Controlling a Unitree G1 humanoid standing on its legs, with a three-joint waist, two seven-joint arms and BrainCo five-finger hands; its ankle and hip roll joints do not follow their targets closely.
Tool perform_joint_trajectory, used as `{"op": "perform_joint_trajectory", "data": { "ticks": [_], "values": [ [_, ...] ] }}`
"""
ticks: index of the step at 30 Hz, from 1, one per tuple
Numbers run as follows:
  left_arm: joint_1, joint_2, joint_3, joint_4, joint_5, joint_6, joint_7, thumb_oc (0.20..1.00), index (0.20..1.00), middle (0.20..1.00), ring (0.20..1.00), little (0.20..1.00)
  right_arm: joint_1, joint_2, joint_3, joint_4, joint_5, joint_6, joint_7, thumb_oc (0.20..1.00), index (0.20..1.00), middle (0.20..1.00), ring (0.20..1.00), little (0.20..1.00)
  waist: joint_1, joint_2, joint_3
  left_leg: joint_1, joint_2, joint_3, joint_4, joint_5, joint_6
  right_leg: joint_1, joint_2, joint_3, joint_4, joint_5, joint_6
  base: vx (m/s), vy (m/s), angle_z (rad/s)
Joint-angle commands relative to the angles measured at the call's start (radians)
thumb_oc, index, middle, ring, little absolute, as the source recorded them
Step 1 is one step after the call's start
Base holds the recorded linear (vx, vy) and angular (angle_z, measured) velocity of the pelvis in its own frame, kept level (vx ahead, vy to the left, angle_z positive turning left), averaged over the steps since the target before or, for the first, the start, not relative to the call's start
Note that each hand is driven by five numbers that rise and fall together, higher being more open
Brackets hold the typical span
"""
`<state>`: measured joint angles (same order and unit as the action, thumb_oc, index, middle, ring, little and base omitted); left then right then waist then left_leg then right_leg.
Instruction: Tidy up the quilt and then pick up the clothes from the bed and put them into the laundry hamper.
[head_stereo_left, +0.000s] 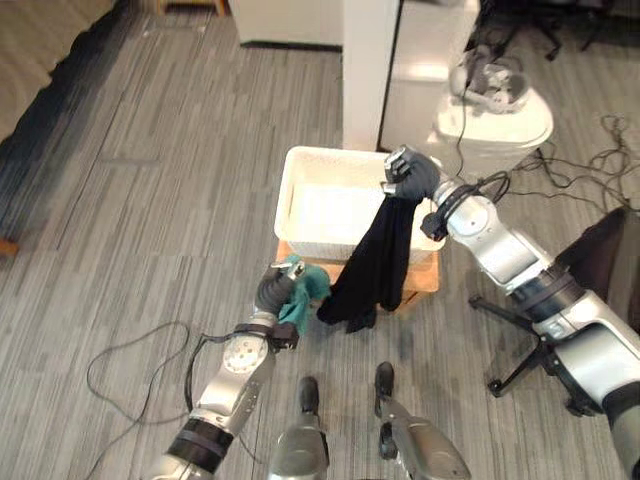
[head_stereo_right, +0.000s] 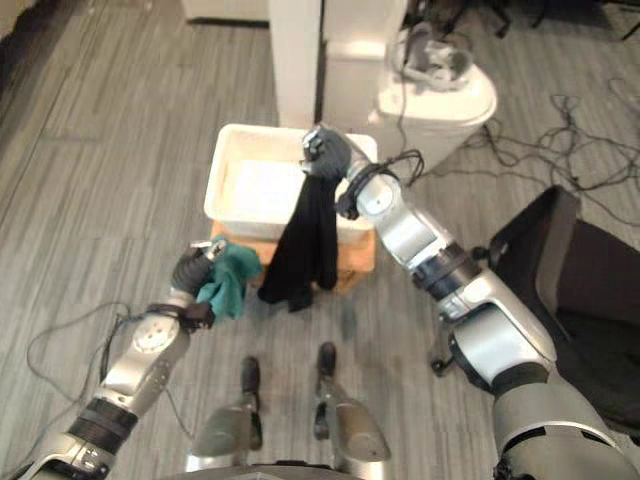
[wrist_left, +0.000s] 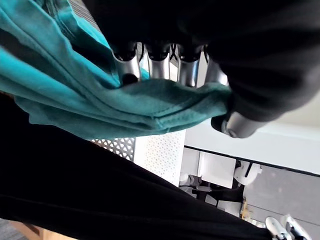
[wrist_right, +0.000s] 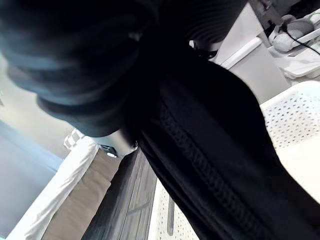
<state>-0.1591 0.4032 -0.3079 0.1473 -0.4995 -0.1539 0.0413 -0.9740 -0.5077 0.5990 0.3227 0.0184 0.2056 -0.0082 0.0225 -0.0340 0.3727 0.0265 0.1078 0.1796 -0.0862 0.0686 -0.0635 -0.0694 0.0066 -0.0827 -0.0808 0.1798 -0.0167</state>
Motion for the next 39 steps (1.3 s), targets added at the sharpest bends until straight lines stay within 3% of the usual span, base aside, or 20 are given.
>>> {"op": "perform_joint_trajectory", "data": {
  "ticks": [1,7,9,12,13,16,19,22,25,29,31,35,36,39],
  "values": [
    [0.041,0.000,-0.044,-0.051,0.015,-0.132,-0.024,0.200,0.200,0.200,0.200,0.200,0.018,0.028,-0.021,-0.002,0.060,-0.039,-0.088,0.200,0.200,0.200,0.200,0.200,-0.001,-0.038,-0.195,0.069,0.011,0.043,-0.001,-0.051,-0.029,0.084,-0.030,0.003,-0.007,-0.125,0.086,0.00,0.093,-0.18],
    [-0.020,0.042,0.019,-0.210,0.067,-0.202,-0.041,0.200,0.200,0.200,0.200,0.200,0.156,0.032,-0.107,-0.121,0.041,-0.038,-0.155,0.200,0.200,0.200,0.200,0.200,-0.042,-0.029,-0.236,0.108,0.003,0.058,-0.001,-0.067,-0.021,0.108,-0.039,0.016,-0.007,-0.121,0.093,-0.07,0.100,-0.08],
    [-0.177,0.091,0.122,-0.342,0.135,-0.193,0.016,0.200,0.200,0.200,0.200,0.200,0.318,0.022,-0.169,-0.184,0.005,-0.067,-0.140,0.200,0.200,0.200,0.200,0.200,-0.089,-0.024,-0.265,0.134,-0.001,0.075,-0.001,-0.076,-0.008,0.119,-0.047,0.031,-0.007,-0.118,0.103,-0.10,0.063,-0.23],
    [-0.278,0.144,0.142,-0.353,0.173,-0.168,0.070,0.200,0.200,0.200,0.200,0.200,0.343,0.025,-0.169,-0.169,0.017,-0.085,-0.134,0.200,0.200,0.200,0.200,0.200,-0.108,-0.022,-0.272,0.143,-0.002,0.083,-0.001,-0.076,-0.004,0.124,-0.045,0.046,-0.007,-0.116,0.106,0.01,0.006,-0.18],
    [-0.359,0.194,0.148,-0.332,0.178,-0.133,0.118,0.200,0.200,0.200,0.200,0.200,0.354,0.030,-0.162,-0.151,0.020,-0.093,-0.123,0.200,0.200,0.200,0.200,0.200,-0.125,-0.017,-0.282,0.150,-0.003,0.093,-0.001,-0.077,-0.004,0.124,-0.044,0.051,-0.007,-0.113,0.109,0.02,-0.014,-0.19],
    [-0.543,0.286,0.113,-0.221,0.173,-0.038,0.220,0.200,0.200,0.200,0.200,0.200,0.356,0.041,-0.132,-0.103,0.036,-0.106,-0.099,0.200,0.200,0.200,0.200,0.200,-0.152,-0.008,-0.292,0.164,-0.007,0.121,-0.001,-0.083,-0.003,0.125,-0.042,0.060,-0.007,-0.112,0.114,0.06,-0.013,-0.17],
    [-0.663,0.343,0.054,-0.098,0.247,0.000,0.298,0.200,0.200,0.200,0.200,0.200,0.343,0.049,-0.097,-0.064,0.057,-0.110,-0.099,0.200,0.200,0.200,0.200,0.200,-0.168,0.001,-0.293,0.167,-0.008,0.137,-0.001,-0.083,-0.003,0.122,-0.038,0.067,-0.007,-0.109,0.116,0.07,-0.028,-0.25],
    [-0.847,0.393,-0.078,0.174,0.279,-0.018,0.366,0.200,0.200,0.200,0.200,0.200,0.332,0.054,-0.049,-0.035,0.084,-0.116,-0.104,0.200,0.200,0.200,0.200,0.200,-0.195,0.017,-0.283,0.164,-0.010,0.163,-0.001,-0.085,-0.003,0.111,-0.033,0.075,-0.007,-0.109,0.119,0.04,-0.025,-0.16],
    [-0.940,0.405,-0.160,0.319,0.299,-0.028,0.416,0.200,0.200,0.200,0.200,0.200,0.320,0.052,-0.027,-0.014,0.102,-0.120,-0.104,0.200,0.200,0.200,0.200,0.200,-0.204,0.022,-0.265,0.156,-0.011,0.177,-0.001,-0.088,-0.004,0.097,-0.030,0.077,-0.007,-0.108,0.122,0.01,-0.020,-0.13],
    [-0.941,0.405,-0.161,0.320,0.299,-0.028,0.417,0.200,0.200,0.200,0.200,0.200,0.320,0.052,-0.028,-0.014,0.102,-0.121,-0.104,0.200,0.200,0.200,0.200,0.200,-0.203,0.022,-0.265,0.156,-0.011,0.177,-0.001,-0.088,-0.004,0.097,-0.030,0.077,-0.007,-0.108,0.122,0.00,-0.002,-0.14],
    [-1.017,0.407,-0.221,0.475,0.317,-0.054,0.455,0.200,0.200,0.200,0.200,0.200,0.296,0.047,0.000,0.012,0.116,-0.132,-0.115,0.200,0.200,0.200,0.200,0.200,-0.212,0.029,-0.238,0.135,-0.012,0.192,-0.001,-0.087,-0.005,0.071,-0.031,0.080,-0.007,-0.105,0.125,-0.04,-0.022,0.03],
    [-1.025,0.407,-0.226,0.489,0.319,-0.057,0.459,0.200,0.200,0.200,0.200,0.200,0.292,0.046,0.002,0.014,0.117,-0.135,-0.116,0.200,0.200,0.200,0.200,0.200,-0.213,0.030,-0.234,0.133,-0.011,0.193,-0.001,-0.086,-0.005,0.068,-0.032,0.080,-0.007,-0.105,0.125,-0.09,-0.012,-0.06],
    [-1.138,0.401,-0.283,0.635,0.345,-0.061,0.534,0.200,0.200,0.200,0.200,0.200,0.230,0.027,0.023,0.042,0.153,-0.155,-0.138,0.200,0.200,0.200,0.200,0.200,-0.229,0.034,-0.155,0.093,-0.006,0.210,-0.001,-0.083,-0.011,0.025,-0.034,0.083,-0.007,-0.103,0.129,-0.40,-0.075,-0.02],
    [-1.309,0.450,-0.377,0.778,0.390,-0.067,0.625,0.200,0.200,0.200,0.200,0.200,0.212,-0.025,0.048,0.068,0.232,-0.217,-0.155,0.200,0.200,0.200,0.200,0.200,-0.261,0.041,-0.074,0.047,0.005,0.235,-0.001,-0.067,-0.023,-0.032,-0.022,0.101,-0.007,-0.096,0.127,-0.19,-0.128,-0.08]
  ]
}}
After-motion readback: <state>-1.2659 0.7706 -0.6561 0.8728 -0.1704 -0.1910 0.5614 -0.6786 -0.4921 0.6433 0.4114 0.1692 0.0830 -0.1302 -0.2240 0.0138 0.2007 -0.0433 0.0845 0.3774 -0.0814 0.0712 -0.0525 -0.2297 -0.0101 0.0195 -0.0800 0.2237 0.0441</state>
